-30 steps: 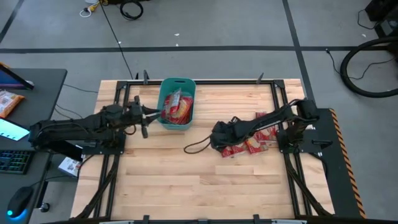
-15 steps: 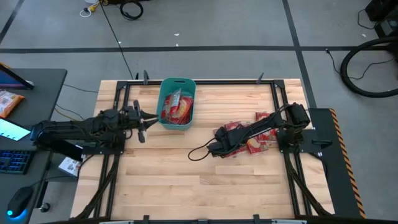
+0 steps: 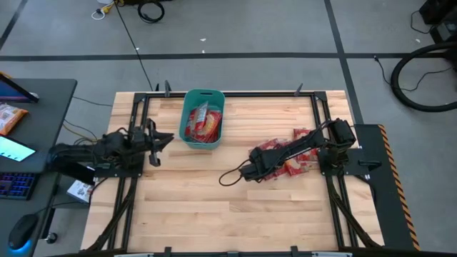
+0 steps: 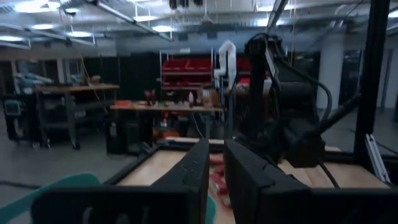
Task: Sort popcorn bags into baskets
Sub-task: Put the red popcorn bag into the green bin
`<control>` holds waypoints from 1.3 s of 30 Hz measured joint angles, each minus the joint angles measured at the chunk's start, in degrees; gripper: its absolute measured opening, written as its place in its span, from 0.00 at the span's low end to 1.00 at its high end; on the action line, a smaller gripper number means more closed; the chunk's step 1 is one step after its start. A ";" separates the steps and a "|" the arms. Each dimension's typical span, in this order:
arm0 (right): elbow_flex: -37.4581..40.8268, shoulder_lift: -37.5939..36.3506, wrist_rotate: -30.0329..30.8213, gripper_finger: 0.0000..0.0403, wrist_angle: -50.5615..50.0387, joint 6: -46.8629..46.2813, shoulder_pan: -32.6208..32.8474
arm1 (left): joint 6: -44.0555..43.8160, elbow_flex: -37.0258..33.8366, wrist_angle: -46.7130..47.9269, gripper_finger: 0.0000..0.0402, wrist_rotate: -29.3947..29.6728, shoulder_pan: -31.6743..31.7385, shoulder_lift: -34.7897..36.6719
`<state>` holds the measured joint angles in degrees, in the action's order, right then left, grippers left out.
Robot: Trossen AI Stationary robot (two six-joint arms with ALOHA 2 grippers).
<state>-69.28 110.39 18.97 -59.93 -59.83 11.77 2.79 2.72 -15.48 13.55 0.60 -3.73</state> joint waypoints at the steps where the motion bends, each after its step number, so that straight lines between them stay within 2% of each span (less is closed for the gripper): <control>1: 0.03 0.00 -0.05 0.19 -0.08 0.02 0.13 | 0.66 -0.54 0.15 0.11 0.00 0.00 1.46; 3: 0.07 0.04 -0.23 0.13 -0.28 0.41 0.54 | 1.68 -1.40 0.17 0.09 0.02 0.00 3.80; 6: -0.06 0.04 -0.27 0.04 -0.32 1.44 1.22 | 3.88 -1.73 -0.33 0.07 0.19 0.00 3.36; 8: -0.78 0.09 -0.25 0.02 -0.58 2.32 1.71 | 4.99 -1.66 0.43 0.06 0.19 0.00 3.00; 15: -8.00 0.13 1.56 0.02 -3.07 8.14 3.04 | 5.07 -1.66 4.24 0.06 0.21 0.00 3.00; 20: -14.37 0.11 4.38 0.01 -3.63 15.32 4.01 | -0.27 -1.66 7.10 0.06 0.19 0.00 3.00; 33: -28.41 0.09 16.88 0.01 -14.76 18.16 1.53 | -5.94 -1.66 7.38 0.06 0.19 0.00 3.00; 39: -31.05 0.08 24.94 0.01 -14.11 27.76 -2.44 | -7.11 -1.66 7.40 0.06 0.19 0.00 3.00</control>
<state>-100.33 110.47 43.91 -74.05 -32.07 9.32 -4.32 1.06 -8.09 13.74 0.60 -0.73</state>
